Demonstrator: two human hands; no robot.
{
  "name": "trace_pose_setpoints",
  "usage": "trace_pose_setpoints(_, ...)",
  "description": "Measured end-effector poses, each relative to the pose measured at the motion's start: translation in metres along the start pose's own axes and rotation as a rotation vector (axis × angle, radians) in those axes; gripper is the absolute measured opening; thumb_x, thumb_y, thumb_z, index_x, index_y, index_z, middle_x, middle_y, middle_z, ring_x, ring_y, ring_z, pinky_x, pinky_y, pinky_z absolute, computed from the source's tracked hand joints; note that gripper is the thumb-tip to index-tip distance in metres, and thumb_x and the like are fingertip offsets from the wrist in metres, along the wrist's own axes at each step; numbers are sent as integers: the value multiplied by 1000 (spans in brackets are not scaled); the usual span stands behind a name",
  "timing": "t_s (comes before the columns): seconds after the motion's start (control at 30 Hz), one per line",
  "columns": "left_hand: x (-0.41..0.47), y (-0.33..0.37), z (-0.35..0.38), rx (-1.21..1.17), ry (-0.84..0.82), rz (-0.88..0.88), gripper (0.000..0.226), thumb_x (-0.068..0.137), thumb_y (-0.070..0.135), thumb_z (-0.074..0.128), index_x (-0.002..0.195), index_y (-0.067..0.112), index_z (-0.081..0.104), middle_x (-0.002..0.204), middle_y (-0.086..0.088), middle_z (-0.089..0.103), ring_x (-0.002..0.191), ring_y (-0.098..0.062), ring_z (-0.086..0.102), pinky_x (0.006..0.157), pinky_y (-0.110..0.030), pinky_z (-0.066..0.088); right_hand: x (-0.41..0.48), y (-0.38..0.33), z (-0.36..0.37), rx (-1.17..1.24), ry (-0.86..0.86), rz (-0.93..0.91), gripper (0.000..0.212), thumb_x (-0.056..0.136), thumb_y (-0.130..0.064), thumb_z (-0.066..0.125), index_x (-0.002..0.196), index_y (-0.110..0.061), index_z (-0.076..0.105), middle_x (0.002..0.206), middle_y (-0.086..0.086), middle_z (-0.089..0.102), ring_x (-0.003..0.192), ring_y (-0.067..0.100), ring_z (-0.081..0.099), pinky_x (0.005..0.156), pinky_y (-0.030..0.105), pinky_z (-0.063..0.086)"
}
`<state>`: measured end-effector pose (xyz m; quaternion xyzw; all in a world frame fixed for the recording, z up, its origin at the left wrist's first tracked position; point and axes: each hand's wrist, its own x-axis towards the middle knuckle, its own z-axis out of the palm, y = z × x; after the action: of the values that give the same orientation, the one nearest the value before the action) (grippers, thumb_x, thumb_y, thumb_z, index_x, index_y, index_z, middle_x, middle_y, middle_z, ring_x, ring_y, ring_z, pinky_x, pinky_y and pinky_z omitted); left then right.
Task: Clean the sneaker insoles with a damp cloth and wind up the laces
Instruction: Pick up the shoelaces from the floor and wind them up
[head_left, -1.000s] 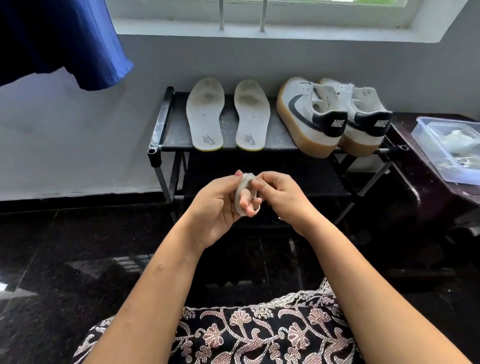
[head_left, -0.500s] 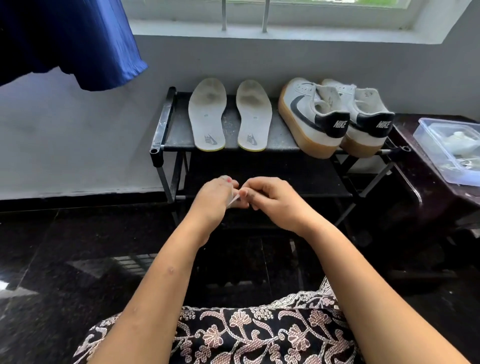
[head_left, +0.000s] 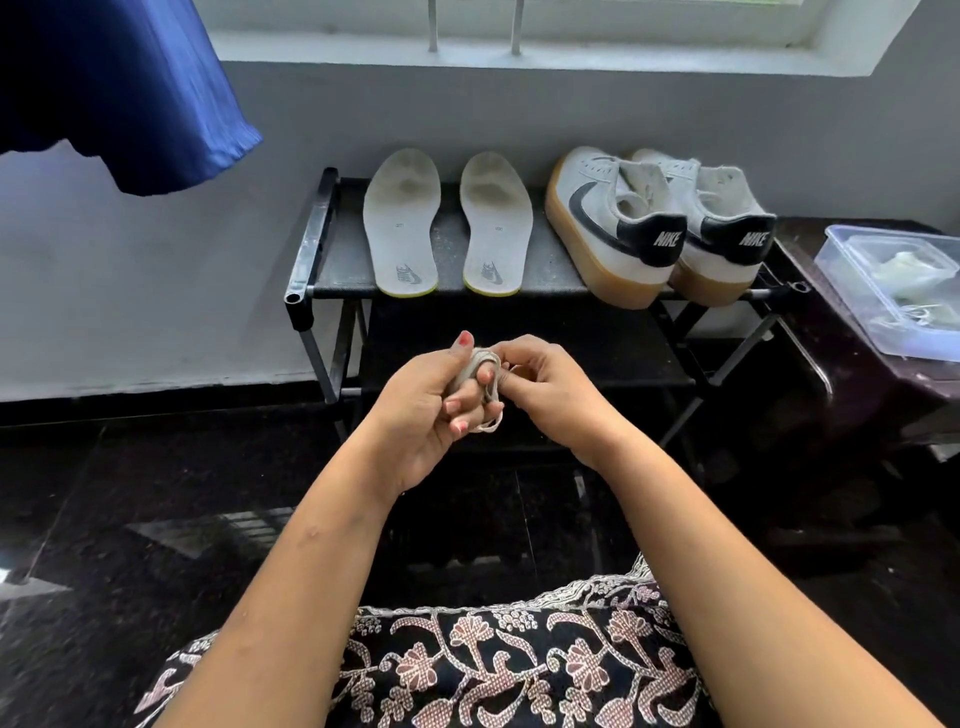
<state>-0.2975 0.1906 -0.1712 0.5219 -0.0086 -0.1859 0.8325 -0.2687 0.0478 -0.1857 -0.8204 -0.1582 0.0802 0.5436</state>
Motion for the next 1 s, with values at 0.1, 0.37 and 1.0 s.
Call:
trace_pose_setpoints(0.1, -1, 0, 0, -3, 7, 15, 45, 102, 34, 29, 69, 8, 46, 37, 8, 30, 31, -5, 30, 68, -22, 52, -4, -8, 3, 147, -77, 64, 23, 93, -14, 54, 81, -27, 68, 75, 3, 62, 71, 12, 51, 66, 24, 42)
trace_pose_setpoints(0.37, 3, 0, -8, -78, 40, 63, 43, 99, 36, 35, 66, 12, 50, 38, 6, 32, 40, -11, 36, 65, -23, 52, -5, -18, -7, 364, -241, 187, 23, 95, -30, 50, 92, -21, 72, 79, -4, 62, 73, 5, 48, 61, 21, 33)
trace_pose_setpoints(1.0, 8, -5, -9, 378, 187, 166, 46, 100, 35, 37, 75, 0, 54, 40, 11, 38, 43, -7, 41, 63, -18, 45, -5, -13, -10, 455, -222, 274, 21, 87, -25, 52, 100, -12, 64, 95, 9, 58, 91, 18, 43, 62, 22, 35)
